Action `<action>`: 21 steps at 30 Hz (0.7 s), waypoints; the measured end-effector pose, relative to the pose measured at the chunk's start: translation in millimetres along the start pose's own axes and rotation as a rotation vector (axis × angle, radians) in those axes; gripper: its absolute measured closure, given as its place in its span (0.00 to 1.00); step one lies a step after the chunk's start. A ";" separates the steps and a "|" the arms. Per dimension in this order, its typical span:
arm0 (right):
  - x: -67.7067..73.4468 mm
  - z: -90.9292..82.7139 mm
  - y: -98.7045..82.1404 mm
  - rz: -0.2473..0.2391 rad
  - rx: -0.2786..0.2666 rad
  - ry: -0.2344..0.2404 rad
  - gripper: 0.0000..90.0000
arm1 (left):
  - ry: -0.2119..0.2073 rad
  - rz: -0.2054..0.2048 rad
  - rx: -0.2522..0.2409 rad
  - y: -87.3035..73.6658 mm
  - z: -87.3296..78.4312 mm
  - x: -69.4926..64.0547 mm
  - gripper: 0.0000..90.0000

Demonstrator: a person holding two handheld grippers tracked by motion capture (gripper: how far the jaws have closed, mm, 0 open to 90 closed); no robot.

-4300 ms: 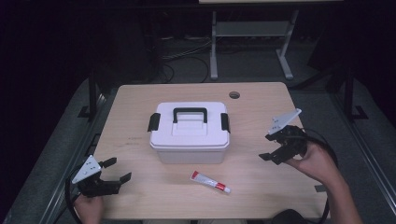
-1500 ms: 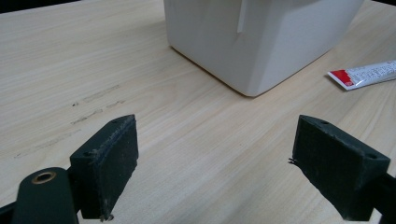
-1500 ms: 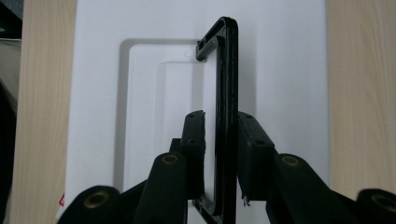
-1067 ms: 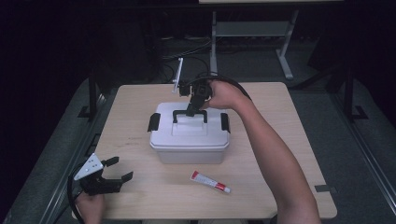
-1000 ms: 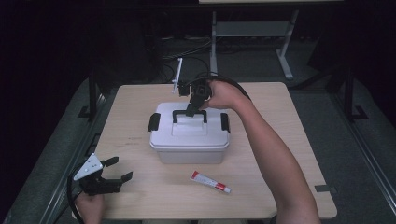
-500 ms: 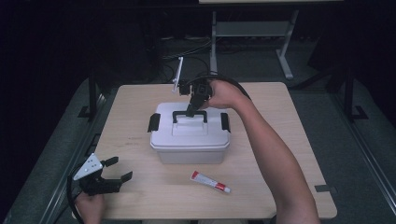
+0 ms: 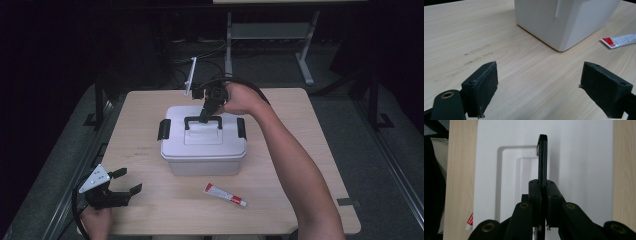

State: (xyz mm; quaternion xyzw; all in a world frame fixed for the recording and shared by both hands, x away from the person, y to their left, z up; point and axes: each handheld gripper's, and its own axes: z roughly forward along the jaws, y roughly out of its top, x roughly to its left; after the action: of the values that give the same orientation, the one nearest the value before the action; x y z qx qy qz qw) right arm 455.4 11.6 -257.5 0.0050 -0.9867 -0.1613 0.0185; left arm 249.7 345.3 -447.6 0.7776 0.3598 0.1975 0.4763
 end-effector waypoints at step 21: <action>14.7 -46.5 -26.3 0.031 -0.033 -0.077 0.94 | 0.001 0.000 0.002 0.0 -0.3 -0.8 0.15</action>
State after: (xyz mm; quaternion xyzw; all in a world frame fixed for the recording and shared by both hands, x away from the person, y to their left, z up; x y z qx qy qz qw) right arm 442.6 -28.4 -221.3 -0.0169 -0.9839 -0.1772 -0.0168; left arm 248.9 344.8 -447.4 0.7780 0.3602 0.1977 0.4753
